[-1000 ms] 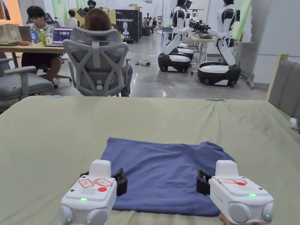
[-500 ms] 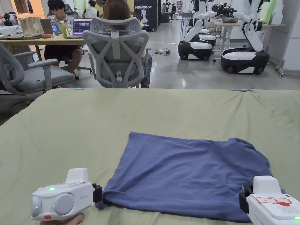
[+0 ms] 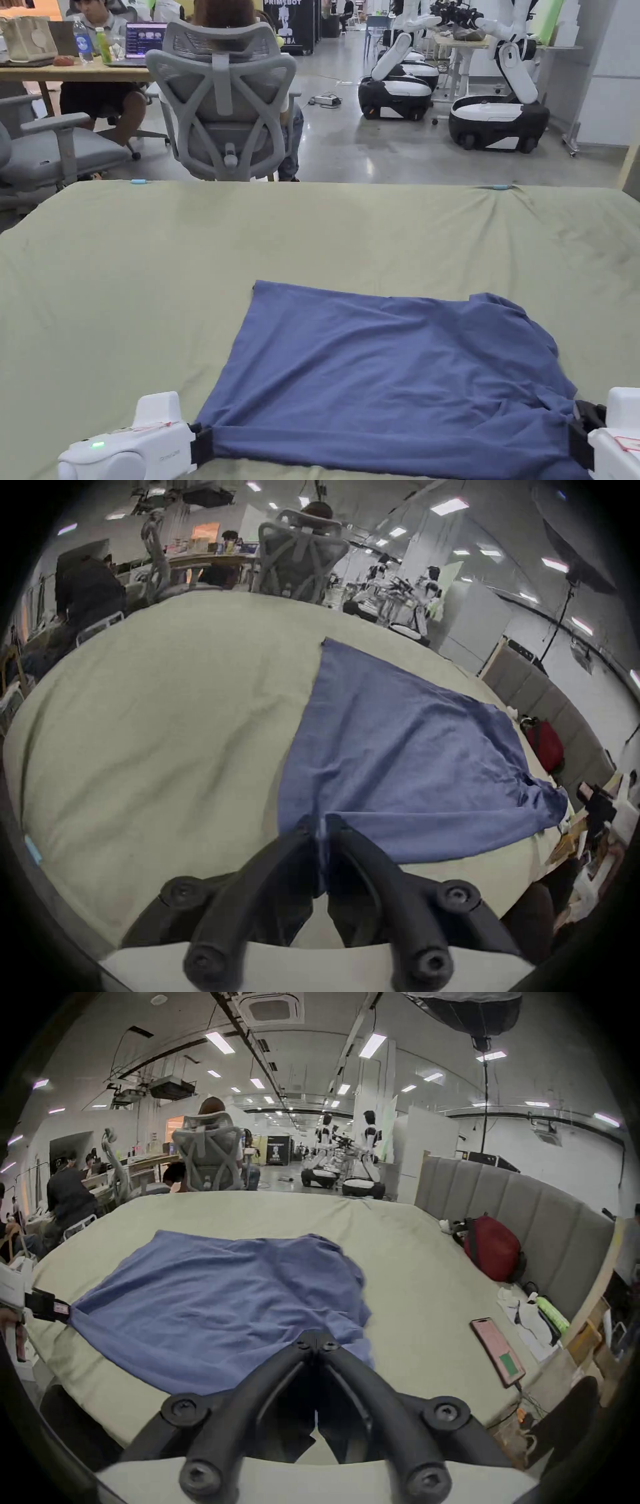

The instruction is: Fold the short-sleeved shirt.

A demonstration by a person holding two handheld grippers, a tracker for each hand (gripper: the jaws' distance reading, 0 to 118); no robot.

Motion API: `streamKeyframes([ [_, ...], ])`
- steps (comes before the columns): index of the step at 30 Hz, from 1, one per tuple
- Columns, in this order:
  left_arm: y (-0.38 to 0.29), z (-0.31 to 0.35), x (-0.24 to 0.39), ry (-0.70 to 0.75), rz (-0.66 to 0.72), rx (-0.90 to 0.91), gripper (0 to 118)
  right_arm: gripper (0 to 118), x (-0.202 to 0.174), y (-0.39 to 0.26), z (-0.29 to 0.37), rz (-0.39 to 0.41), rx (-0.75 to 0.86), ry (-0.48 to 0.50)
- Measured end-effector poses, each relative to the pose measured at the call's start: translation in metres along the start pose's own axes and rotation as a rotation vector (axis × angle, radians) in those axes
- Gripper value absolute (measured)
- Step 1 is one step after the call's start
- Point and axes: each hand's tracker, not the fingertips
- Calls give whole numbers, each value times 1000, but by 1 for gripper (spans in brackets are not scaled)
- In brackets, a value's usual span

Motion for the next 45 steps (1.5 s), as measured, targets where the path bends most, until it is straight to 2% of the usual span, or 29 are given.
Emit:
streamKeyframes([
  [2, 0, 15, 0, -17, 18, 32, 4, 3, 20, -3, 2, -18, 7, -33],
  [3, 1, 17, 2, -21, 17, 37, 4, 19, 30, -6, -1, -35, 13, -46],
  [4, 2, 20, 5, -16, 2, 44, 4, 50, 39, -10, -4, -48, 7, -50],
  [5, 3, 22, 7, -10, -15, 48, 4, 97, 45, -14, -7, -55, -21, -48],
  [6, 5, 23, 11, -7, -32, 53, 4, 116, 49, -18, -12, -43, -55, -44],
  [7, 6, 23, 15, -2, -43, 56, 4, 118, 48, -23, -15, -27, -58, -39],
  [10, 9, 34, 31, 2, -55, 61, 4, 115, 44, -37, -29, -9, -50, 15],
  [13, 11, 36, 38, 16, -68, 58, 4, 82, 38, -44, -54, -43, -111, 134],
  [14, 10, 36, 39, 16, -68, 54, 4, 82, 36, -45, -62, -54, -132, 159],
  [15, 10, 36, 39, 15, -67, 51, 4, 37, 35, -45, -71, -63, -156, 159],
  [16, 9, 36, 40, 18, -66, 48, 4, 6, 35, -46, -75, -76, -161, 138],
  [19, 13, 46, 40, 22, -73, 43, 4, 5, 44, -41, -63, -217, -69, 142],
  [20, 16, 51, 38, 17, -71, 51, 4, 5, 46, -37, -57, -224, -37, 124],
  [25, 65, 50, 47, -2, -70, 87, 4, 5, 51, 2, -59, -152, 6, 81],
  [30, 126, -8, 65, 20, -93, 79, 4, 5, 45, 49, -97, -90, 22, 54],
  [34, 161, -73, 72, 83, -95, 18, 4, 5, 35, 70, -152, -13, -42, 17],
  [39, 166, -130, 70, 143, -74, -90, 5, 5, 21, 62, -205, 35, -169, 8],
  [40, 162, -132, 69, 142, -72, -88, 10, 6, 19, 59, -209, 41, -174, 2],
  [42, 153, -128, 66, 139, -60, -69, 47, 34, 20, 54, -208, 29, -158, 5],
  [43, 149, -122, 65, 131, -61, -32, 56, 43, 22, 53, -201, 9, -145, 23],
  [44, 145, -113, 66, 135, -64, -2, 56, 43, 21, 56, -193, 6, -153, 13],
  [45, 139, -101, 69, 135, -71, 31, 77, 73, 19, 58, -184, -3, -148, 5],
])
